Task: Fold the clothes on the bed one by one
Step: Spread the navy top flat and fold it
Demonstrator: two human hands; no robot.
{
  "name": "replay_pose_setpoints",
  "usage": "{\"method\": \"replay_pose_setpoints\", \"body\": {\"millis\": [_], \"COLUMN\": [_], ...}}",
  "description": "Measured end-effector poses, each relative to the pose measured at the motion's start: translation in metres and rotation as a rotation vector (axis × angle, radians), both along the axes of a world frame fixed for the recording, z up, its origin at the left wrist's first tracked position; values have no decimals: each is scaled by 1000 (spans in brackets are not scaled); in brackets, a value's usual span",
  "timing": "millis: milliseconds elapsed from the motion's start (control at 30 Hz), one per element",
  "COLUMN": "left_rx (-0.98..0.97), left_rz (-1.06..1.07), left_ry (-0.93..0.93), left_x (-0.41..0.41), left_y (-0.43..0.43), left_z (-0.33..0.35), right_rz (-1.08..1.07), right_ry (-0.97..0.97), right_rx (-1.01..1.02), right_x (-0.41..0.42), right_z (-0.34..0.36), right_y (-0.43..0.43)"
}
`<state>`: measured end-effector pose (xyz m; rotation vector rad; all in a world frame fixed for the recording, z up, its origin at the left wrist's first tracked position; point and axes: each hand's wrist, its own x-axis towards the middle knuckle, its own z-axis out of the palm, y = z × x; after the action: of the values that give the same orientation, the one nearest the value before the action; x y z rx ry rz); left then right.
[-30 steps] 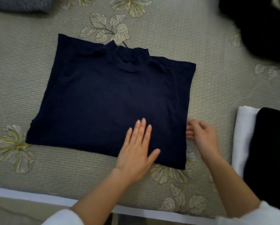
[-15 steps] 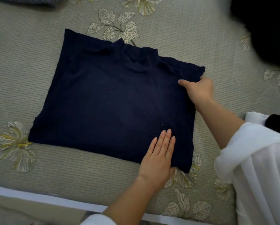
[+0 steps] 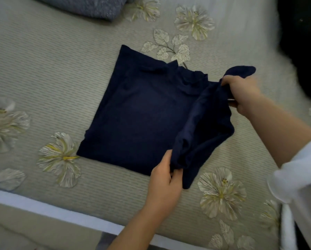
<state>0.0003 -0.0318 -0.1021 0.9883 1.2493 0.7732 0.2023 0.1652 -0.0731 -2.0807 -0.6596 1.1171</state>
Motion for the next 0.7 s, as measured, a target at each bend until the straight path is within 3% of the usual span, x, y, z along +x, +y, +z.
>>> {"method": "replay_pose_setpoints", "body": {"millis": [133, 333, 533, 700], "left_rx": [11, 70, 28, -95], "left_rz": [-117, -228, -247, -115], "left_ry": [65, 110, 82, -87], "left_x": [-13, -7, -15, -32], "left_y": [0, -1, 2, 16], "left_z": [0, 5, 0, 5], "right_rz": [283, 431, 453, 170], "right_ry": [-256, -650, -675, -436], "right_rx": [-270, -388, -322, -95], "right_x": [-45, -64, -43, -58], "right_z": [-23, -51, -40, -13], "right_y": [8, 6, 2, 7]}}
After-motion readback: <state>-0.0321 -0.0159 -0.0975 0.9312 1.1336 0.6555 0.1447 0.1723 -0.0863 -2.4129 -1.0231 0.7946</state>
